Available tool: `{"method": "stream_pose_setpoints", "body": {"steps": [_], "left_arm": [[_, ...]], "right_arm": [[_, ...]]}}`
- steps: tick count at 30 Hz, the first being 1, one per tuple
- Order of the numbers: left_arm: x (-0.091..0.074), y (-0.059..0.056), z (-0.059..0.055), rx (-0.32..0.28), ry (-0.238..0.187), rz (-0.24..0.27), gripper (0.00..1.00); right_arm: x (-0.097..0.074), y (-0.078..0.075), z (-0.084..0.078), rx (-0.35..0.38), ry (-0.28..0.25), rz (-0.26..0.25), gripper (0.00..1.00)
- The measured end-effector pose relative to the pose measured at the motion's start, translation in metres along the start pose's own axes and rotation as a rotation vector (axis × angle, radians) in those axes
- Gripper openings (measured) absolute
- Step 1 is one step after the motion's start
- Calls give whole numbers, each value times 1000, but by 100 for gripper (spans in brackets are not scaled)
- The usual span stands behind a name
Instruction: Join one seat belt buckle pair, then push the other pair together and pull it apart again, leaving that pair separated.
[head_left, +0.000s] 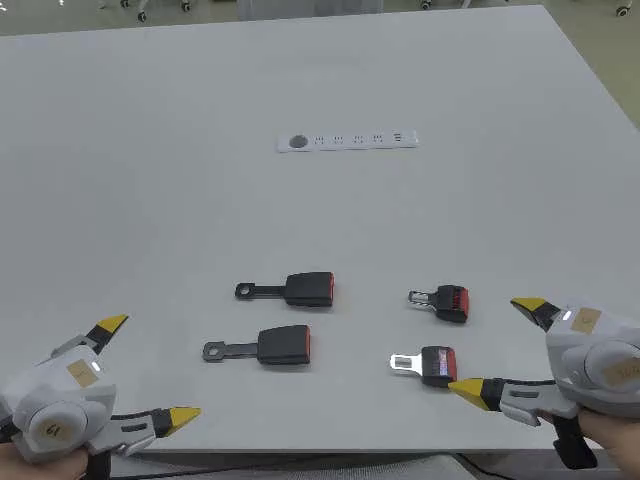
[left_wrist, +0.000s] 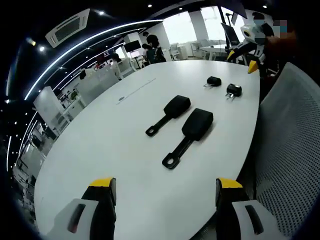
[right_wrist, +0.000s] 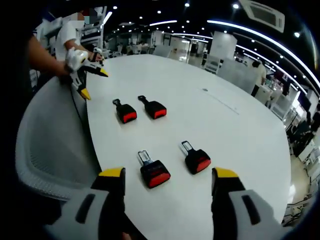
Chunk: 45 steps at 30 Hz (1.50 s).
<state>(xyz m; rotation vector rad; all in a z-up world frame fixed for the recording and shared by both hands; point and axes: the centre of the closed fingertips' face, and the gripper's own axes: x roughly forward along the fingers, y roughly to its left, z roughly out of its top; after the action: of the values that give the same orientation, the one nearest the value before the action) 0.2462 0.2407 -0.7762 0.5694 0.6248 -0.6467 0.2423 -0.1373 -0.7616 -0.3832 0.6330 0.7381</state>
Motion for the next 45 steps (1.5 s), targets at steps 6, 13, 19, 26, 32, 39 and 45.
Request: {"method": "stream_pose_setpoints", "body": {"steps": [6,13,19,26,32,39,45], "left_arm": [[1,-3,3,6,-10,-6,100],[2,-3,-1,8,7,-11,100],[2,0,0,-3,-4,-1,100],[1,2,2,-8,-17,13,100],[2,4,0,-28,-7,18,100],[2,8,-3,-14,12,44,100],[2,8,-5,-19,25,48,100]], "right_arm": [[0,-5,0,8,-7,-12,88],[0,-7,0,4,2,-13,85],[2,-8,3,11,-6,-20,87],[6,-11,5,24,-28,-57,100],[9,-7,-2,39,-12,-41,100],[8,-12,0,43,-19,-33,98],[5,-15,7,-19,-25,-15,98]]}}
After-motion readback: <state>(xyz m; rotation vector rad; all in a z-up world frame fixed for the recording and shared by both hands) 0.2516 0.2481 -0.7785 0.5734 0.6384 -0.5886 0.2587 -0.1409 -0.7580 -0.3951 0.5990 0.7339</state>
